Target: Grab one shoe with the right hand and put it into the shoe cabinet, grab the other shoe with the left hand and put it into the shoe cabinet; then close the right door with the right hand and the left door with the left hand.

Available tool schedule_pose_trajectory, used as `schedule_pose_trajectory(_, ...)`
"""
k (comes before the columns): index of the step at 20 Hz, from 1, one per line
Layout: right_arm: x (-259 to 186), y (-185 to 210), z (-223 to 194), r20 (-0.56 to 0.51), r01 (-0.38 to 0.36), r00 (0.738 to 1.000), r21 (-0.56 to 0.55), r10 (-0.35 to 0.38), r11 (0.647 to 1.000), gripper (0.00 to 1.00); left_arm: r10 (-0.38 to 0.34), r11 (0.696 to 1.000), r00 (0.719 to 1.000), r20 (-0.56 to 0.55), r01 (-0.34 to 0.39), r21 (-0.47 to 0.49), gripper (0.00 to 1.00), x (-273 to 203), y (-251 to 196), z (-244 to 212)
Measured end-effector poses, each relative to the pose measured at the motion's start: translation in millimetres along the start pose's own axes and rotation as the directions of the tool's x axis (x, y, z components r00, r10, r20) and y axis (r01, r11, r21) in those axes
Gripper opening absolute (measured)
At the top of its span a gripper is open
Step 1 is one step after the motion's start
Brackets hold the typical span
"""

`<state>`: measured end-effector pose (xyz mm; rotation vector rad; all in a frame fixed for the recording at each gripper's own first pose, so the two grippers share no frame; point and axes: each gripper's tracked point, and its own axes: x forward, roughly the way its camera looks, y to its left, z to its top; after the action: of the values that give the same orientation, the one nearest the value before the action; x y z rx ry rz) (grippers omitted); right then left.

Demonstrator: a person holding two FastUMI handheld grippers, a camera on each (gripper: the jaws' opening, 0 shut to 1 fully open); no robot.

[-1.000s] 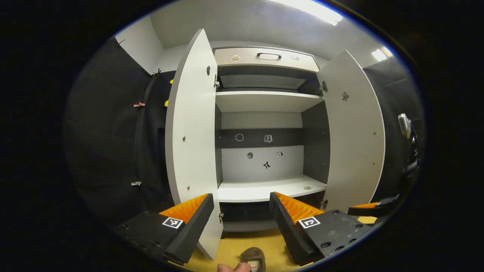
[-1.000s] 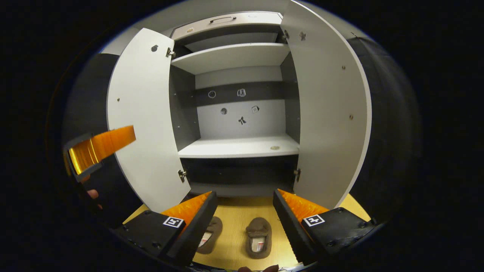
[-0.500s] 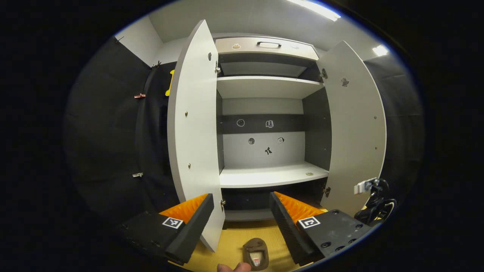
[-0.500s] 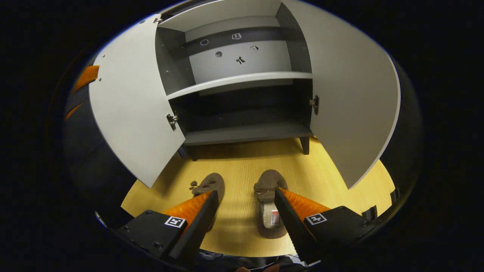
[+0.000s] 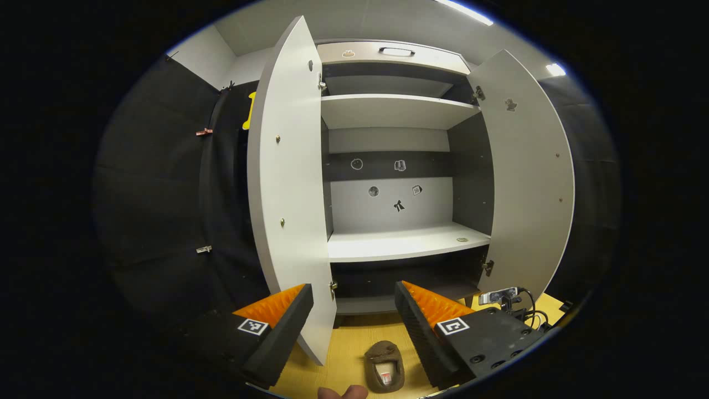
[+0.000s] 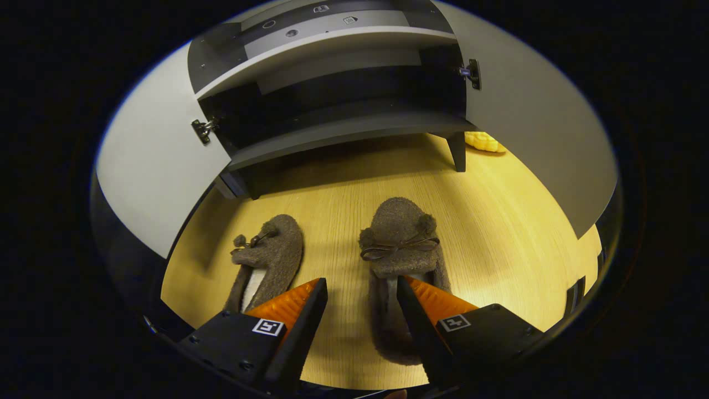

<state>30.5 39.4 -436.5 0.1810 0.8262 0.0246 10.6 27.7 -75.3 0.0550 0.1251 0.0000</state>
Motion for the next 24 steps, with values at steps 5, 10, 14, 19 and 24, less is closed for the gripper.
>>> schedule_pose_trajectory(5, 36.9, -9.1, 1.8, 0.051, 0.059, 0.997, -0.04, -0.057, 0.997, 0.69, 0.014, 1.0, 0.999, -0.039, -0.014, 0.01, 0.95, 5.7, 12.0, -13.9)
schedule_pose_trajectory(10, 45.2, -12.4, 7.6, 0.091, 0.08, 0.993, -0.065, -0.074, 0.995, 0.17, 0.033, 0.999, 0.998, -0.057, -0.032, 0.022, 0.95, 5.9, 19.3, -21.1)
schedule_pose_trajectory(14, 25.6, -9.9, 22.2, 0.122, 0.05, 0.992, -0.052, -0.043, 0.997, 0.17, 0.015, 1.0, 0.999, -0.045, -0.014, 0.025, 0.95, 9.0, 13.1, -18.8)
schedule_pose_trajectory(19, -13.3, -3.1, 55.3, 0.177, 0.017, 0.984, -0.035, -0.011, 0.999, 0.17, 0.005, 1.0, 0.999, -0.048, -0.005, -0.004, 0.95, 12.1, 4.7, -19.4)
schedule_pose_trajectory(24, -63.4, 8.8, 111.5, 0.213, 0.003, 0.977, -0.038, 0.005, 0.999, 0.17, -0.006, 1.0, 1.0, -0.021, 0.006, 0.003, 0.95, 12.6, -2.3, -9.6)
